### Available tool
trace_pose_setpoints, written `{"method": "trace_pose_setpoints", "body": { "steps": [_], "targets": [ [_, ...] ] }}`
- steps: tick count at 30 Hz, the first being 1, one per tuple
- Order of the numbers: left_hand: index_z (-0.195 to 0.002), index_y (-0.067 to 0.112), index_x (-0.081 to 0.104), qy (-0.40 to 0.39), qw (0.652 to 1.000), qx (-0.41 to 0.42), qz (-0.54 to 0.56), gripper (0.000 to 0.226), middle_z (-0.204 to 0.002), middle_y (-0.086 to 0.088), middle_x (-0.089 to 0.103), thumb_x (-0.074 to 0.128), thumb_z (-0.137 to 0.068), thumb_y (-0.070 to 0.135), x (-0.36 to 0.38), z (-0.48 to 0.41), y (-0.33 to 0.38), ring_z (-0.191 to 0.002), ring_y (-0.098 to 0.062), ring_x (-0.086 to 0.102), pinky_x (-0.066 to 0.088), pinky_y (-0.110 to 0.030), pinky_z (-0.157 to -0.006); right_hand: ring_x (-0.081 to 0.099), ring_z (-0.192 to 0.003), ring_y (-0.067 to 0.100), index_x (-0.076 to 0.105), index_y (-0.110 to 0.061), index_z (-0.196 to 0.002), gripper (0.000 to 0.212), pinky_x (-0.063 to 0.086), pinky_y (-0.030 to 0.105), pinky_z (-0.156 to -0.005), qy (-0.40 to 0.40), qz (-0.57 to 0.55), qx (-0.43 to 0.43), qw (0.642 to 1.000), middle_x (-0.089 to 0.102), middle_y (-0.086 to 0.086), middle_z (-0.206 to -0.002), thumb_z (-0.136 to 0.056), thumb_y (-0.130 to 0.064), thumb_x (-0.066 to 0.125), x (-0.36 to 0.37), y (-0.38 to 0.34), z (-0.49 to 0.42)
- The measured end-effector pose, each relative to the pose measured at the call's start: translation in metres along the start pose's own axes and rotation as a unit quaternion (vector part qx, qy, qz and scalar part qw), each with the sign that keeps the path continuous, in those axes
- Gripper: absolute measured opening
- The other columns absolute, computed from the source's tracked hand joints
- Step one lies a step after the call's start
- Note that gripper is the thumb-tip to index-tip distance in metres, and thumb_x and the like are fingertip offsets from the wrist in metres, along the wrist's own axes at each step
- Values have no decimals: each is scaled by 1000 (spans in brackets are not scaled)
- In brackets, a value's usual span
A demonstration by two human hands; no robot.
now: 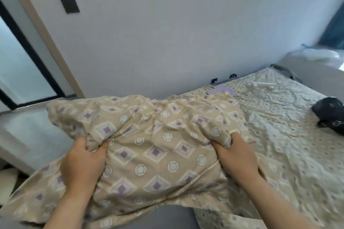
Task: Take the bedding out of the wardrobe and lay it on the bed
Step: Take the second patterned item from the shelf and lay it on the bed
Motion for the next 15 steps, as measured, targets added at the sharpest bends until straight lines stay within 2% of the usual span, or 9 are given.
{"method": "trace_pose_setpoints", "body": {
  "steps": [7, 15],
  "targets": [
    [-78, 14, 53, -141, 982, 102, 68, 36, -66, -1, 53, 67, -81, 47, 114, 5, 79, -66, -30, 49, 38, -36, -59, 52, -68, 15, 47, -27, -82, 40, 37, 36, -57, 99, 11, 142, 985, 59, -7, -78, -77, -65, 56, -55, 82, 13],
    [-80, 17, 53, -259, 943, 188, 89, 35, -71, -3, 56, 64, -81, 50, 210, 55, 165, -68, -29, 47, 41, -38, -62, 58, -70, 20, 48, -27, -80, 43, 46, 38, -63, 189, 4, 264, 946, 62, -6, -77, -74, -69, 58, -105, 166, 48]
  ]
}}
Point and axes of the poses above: each hand's wrist, its own z-axis away from the middle knuckle, its own x-axis out of the palm, y = z × x, the point moved 2 cm from there along -z, towards the middle knuckle
